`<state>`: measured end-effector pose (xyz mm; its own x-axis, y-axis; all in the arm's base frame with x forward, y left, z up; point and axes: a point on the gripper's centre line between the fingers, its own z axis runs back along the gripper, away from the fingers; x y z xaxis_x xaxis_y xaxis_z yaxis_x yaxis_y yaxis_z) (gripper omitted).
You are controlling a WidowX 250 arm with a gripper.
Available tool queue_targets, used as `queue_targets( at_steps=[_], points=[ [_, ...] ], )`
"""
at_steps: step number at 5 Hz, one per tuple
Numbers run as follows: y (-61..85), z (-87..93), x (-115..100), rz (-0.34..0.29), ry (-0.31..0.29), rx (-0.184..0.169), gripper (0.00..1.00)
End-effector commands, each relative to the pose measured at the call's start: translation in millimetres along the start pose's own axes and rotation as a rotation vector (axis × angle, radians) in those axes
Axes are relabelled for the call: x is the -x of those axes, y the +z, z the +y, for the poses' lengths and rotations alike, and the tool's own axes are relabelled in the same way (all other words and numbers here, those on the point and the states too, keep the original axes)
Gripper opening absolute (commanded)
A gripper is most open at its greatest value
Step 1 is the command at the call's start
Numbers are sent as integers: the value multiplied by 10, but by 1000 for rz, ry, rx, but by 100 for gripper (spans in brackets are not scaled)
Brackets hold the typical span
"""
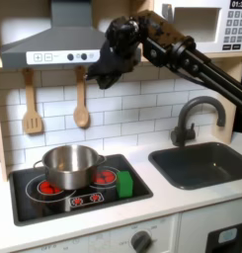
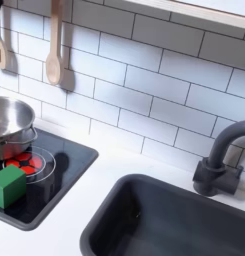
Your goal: Push button
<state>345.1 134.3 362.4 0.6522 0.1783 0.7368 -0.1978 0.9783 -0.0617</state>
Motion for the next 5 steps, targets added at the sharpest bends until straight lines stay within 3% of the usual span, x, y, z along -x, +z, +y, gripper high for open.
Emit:
queue_targets(
  at_steps=[1,5],
  points=[
    [-25,55,-181,-39,18,2,0],
    [-78,54,-397,-82,30,19,0]
  ],
)
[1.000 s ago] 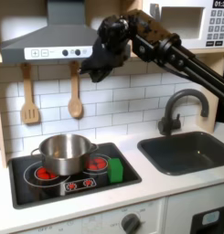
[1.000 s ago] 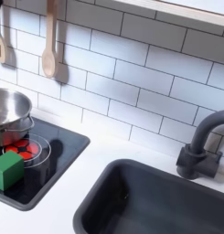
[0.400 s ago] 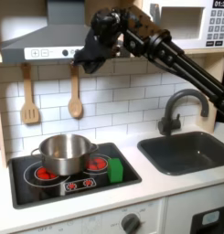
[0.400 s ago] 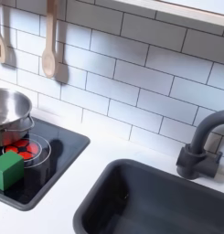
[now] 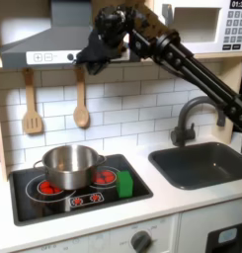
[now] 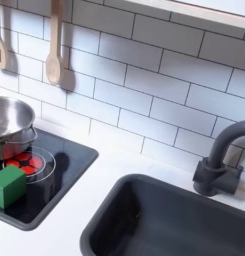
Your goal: Push button
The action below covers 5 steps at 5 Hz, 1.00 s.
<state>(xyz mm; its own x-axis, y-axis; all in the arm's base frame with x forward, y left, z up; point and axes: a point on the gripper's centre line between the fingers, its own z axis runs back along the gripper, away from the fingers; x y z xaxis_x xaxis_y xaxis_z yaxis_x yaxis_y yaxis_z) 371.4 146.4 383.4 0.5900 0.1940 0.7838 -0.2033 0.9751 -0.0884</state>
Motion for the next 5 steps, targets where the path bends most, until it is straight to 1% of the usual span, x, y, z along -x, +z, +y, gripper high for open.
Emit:
queue_targets(
  at_steps=[1,3,5],
  points=[
    [-20,-16,-120,-16,10,10,0],
    [-77,1,-192,-29,14,4,0],
    [-185,25,-189,-26,16,-4,0]
  ],
)
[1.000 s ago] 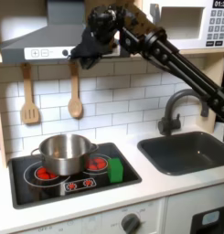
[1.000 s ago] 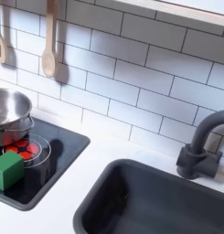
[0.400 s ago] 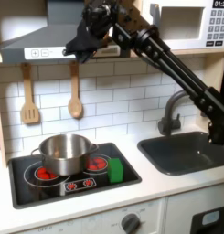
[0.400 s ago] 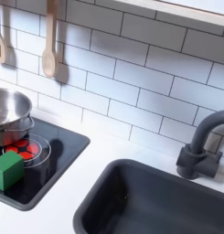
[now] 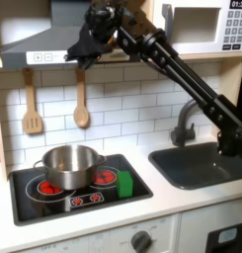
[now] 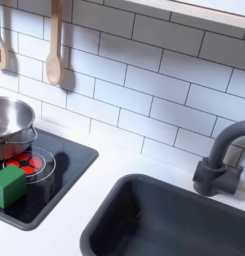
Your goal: Push button
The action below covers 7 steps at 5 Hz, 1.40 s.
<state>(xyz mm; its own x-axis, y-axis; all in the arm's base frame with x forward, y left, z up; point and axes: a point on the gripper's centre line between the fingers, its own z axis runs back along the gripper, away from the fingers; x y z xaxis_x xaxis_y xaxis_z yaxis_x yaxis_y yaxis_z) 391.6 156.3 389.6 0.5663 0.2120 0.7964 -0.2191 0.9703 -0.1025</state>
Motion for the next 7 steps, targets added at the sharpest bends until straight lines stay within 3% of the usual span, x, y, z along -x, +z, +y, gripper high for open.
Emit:
queue_targets(
  at_steps=[1,7],
  points=[
    [-69,-38,1,0,-13,-2,0],
    [-9,-6,-10,-1,-28,1,0]
  ],
)
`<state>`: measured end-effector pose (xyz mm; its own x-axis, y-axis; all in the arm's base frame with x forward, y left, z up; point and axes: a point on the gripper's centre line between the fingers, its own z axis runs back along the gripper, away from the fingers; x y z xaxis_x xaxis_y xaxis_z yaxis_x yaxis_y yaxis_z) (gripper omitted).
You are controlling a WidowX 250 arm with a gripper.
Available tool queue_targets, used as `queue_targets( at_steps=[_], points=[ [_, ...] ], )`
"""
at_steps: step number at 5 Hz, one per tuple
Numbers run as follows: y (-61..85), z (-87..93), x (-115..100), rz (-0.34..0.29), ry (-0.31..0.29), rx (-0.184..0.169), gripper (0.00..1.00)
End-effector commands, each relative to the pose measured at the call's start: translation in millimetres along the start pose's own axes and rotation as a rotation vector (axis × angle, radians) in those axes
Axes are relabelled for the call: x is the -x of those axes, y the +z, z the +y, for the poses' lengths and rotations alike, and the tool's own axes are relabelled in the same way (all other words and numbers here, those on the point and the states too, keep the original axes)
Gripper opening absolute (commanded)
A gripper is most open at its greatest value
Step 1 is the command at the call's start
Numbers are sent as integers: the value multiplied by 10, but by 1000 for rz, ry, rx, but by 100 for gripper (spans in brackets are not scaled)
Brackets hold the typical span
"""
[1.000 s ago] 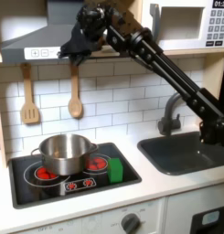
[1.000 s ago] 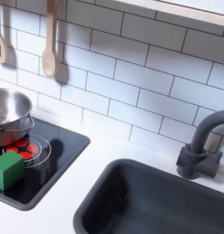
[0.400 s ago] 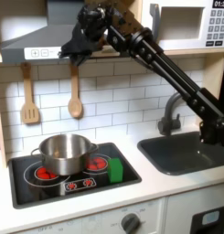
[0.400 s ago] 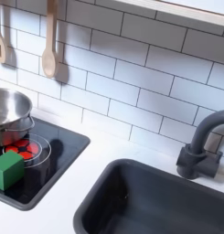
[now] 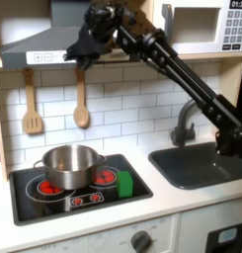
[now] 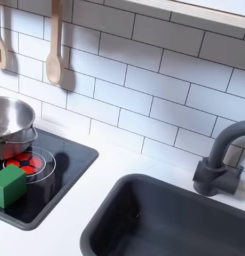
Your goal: Push button
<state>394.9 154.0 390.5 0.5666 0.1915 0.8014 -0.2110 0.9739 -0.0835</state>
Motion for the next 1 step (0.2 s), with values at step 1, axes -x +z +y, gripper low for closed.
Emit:
queue_targets(
  at_steps=[1],
  points=[
    [106,52,5,15,14,15,29]
  ],
)
